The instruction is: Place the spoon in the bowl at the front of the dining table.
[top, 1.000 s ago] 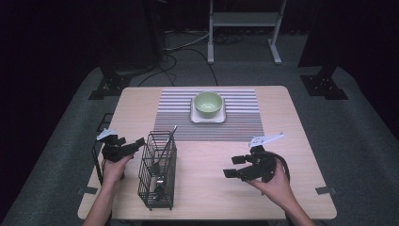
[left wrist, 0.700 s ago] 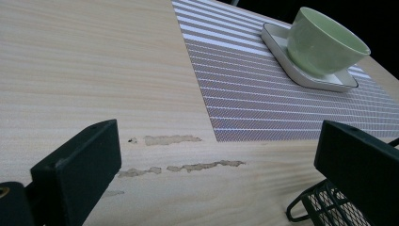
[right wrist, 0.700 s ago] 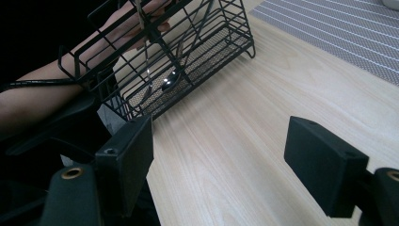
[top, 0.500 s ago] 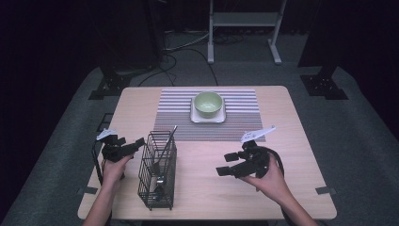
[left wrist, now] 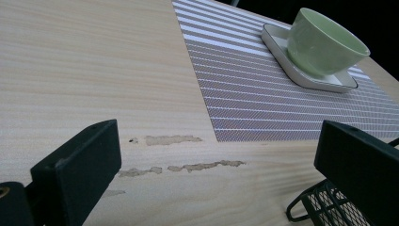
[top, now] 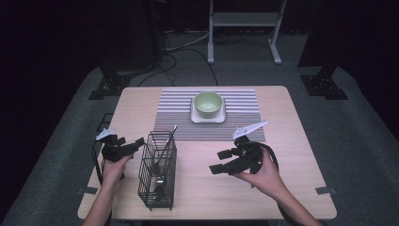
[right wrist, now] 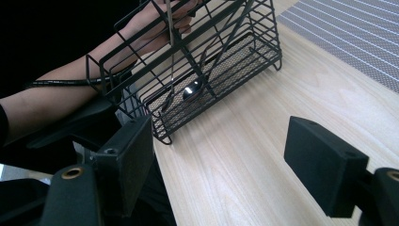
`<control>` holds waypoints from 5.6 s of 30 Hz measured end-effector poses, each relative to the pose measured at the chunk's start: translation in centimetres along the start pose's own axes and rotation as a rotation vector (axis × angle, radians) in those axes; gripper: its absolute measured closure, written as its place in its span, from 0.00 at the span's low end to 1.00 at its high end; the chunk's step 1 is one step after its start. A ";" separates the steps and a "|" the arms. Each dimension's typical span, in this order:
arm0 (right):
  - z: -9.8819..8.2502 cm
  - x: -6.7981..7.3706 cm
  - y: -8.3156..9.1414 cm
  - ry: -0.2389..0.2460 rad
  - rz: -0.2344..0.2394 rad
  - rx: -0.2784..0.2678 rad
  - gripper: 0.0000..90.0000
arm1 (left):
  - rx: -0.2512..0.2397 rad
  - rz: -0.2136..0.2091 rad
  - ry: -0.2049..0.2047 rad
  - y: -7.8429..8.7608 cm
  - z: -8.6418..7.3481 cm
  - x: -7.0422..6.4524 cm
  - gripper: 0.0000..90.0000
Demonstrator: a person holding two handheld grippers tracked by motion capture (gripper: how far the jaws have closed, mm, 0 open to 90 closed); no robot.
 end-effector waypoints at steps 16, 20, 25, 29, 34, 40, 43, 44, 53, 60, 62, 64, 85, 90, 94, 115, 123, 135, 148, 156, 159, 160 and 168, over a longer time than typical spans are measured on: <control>2.2 1.0 -0.9 0.023 0.028 0.037 0.26 | -0.003 -0.001 0.001 0.1 0.1 0.0 0.00; 2.8 1.2 -1.1 0.030 0.035 0.038 0.26 | -0.003 0.000 0.002 0.1 0.1 0.1 0.00; 3.2 1.1 -1.5 0.029 0.042 0.042 0.26 | -0.005 -0.001 0.003 0.1 0.1 0.1 0.00; 3.7 0.9 -1.7 0.021 0.053 0.036 0.26 | -0.003 0.000 0.001 0.1 0.1 0.1 0.00; 4.2 0.9 -2.0 0.025 0.058 0.046 0.26 | -0.003 -0.002 0.002 0.1 0.1 0.1 0.00; 5.1 1.1 -2.6 0.024 0.072 0.054 0.26 | -0.003 -0.001 0.000 0.1 0.1 0.1 0.00; 5.5 1.2 -2.8 0.026 0.078 0.058 0.26 | -0.005 -0.001 0.002 0.2 0.1 0.1 0.00; 5.5 1.2 -2.8 0.026 0.078 0.058 0.26 | -0.005 -0.001 0.002 0.2 0.1 0.1 0.00; 6.5 1.5 -3.9 0.027 0.100 0.070 0.26 | -0.006 -0.002 0.003 0.2 0.2 0.0 0.00; 7.2 1.9 -4.4 0.037 0.104 0.081 0.26 | -0.005 -0.003 0.002 0.2 0.2 0.0 0.00; 7.3 1.9 -4.6 0.037 0.105 0.087 0.26 | -0.004 -0.004 0.000 0.2 0.2 0.0 0.00; 7.5 2.0 -4.7 0.039 0.106 0.092 0.26 | -0.007 -0.004 0.003 0.2 0.2 0.0 0.00; 8.6 2.5 -6.5 0.063 0.113 0.136 0.27 | -0.010 -0.008 0.007 0.3 0.3 0.0 0.00; 8.7 2.6 -7.1 0.071 0.108 0.153 0.28 | -0.011 -0.008 0.008 0.3 0.3 0.1 0.00; 8.9 2.5 -7.5 0.067 0.110 0.155 0.30 | -0.010 -0.008 0.007 0.3 0.3 0.1 0.00; 8.9 2.1 -9.1 0.060 0.081 0.194 0.51 | -0.013 -0.008 0.012 0.4 0.4 0.1 0.00; 9.0 2.2 -9.1 0.073 0.071 0.193 0.75 | -0.013 -0.009 0.010 0.4 0.4 0.1 0.00; 9.1 2.6 -8.9 0.107 0.069 0.179 0.98 | -0.014 -0.009 0.010 0.4 0.4 0.1 0.00; 9.4 3.5 -8.7 0.125 0.076 0.154 0.99 | -0.014 -0.009 0.009 0.4 0.4 0.1 0.00; 9.9 3.4 -7.9 0.121 0.064 0.135 0.99 | -0.013 -0.008 0.008 0.4 0.4 0.1 0.00; 10.2 3.3 -7.4 0.120 0.061 0.121 0.99 | -0.014 -0.008 0.008 0.4 0.4 0.1 0.00; 10.2 3.3 -7.2 0.120 0.058 0.119 0.99 | -0.014 -0.008 0.008 0.4 0.4 0.1 0.00; 10.8 3.3 -6.4 0.116 0.055 0.094 0.99 | -0.014 -0.008 0.006 0.4 0.4 0.1 0.00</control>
Point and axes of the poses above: each handheld gripper's, and its own axes: y roughly backward along the jaws, z roughly out of its top, x roughly to its left, the point moved 6 cm from there along -y, roughly forward along the jaws, and after that the axes turned 11 degrees about y, right-handed, at the moved point
